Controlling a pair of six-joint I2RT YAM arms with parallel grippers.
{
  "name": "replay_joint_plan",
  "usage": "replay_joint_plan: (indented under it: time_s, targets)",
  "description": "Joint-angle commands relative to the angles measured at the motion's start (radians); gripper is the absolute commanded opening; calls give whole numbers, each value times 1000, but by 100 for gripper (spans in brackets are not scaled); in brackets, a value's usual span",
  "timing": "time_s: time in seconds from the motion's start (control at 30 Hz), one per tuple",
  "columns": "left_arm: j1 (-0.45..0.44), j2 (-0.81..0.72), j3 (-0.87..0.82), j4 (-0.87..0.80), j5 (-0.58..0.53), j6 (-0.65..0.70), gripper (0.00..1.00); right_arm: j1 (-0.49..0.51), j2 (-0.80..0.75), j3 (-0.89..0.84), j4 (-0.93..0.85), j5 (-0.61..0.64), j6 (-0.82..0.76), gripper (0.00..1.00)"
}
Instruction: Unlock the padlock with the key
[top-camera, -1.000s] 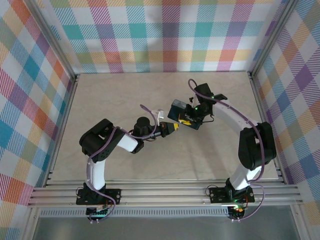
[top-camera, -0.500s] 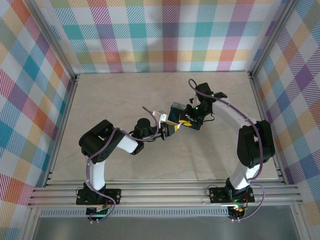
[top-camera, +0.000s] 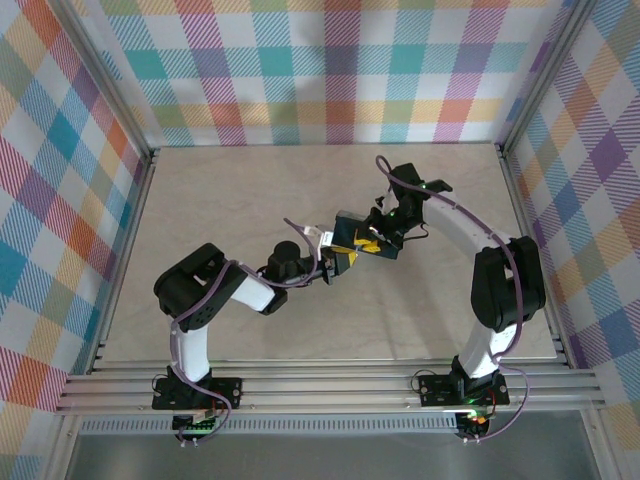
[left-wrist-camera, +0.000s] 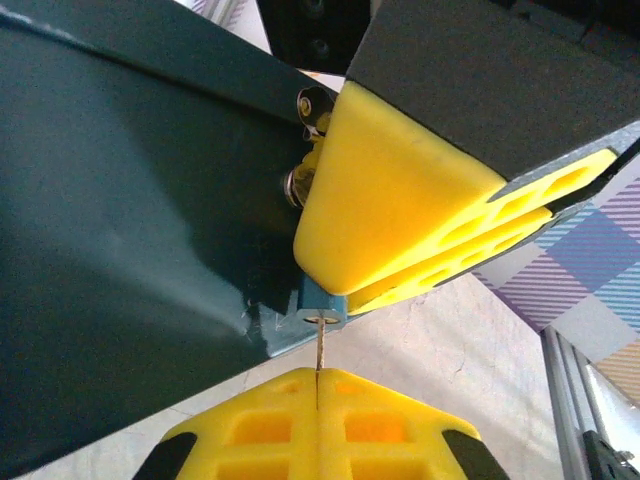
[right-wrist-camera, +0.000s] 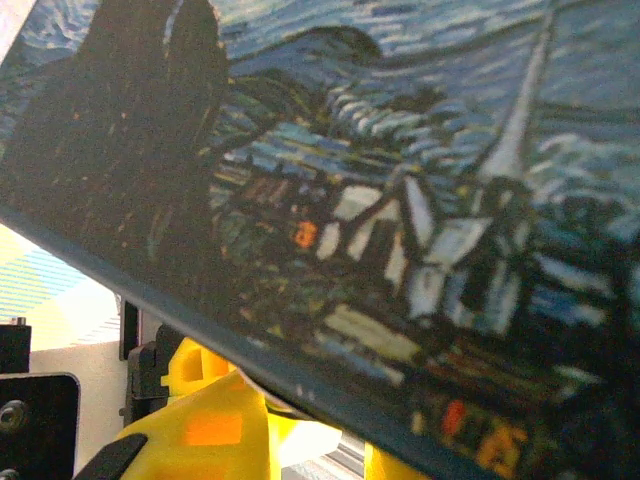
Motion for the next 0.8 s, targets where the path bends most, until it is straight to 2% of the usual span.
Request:
replay_joint_plan:
  time_s: [0.0,0.43,0.6,0.77]
  targets:
    - [49,-55,15,131,-24,-63,0,49,8,10,-141,-80,-9,0]
    - [113,-33,50,134,58,-233,0,49,8,17,-184,-2,-66,0]
    - [114,-23,68,134,73,-258,0,49,8,19,-182,8,-66,0]
    - [94,-10,71,134,46,-248,0,49,5,13,-151,-34,-39,0]
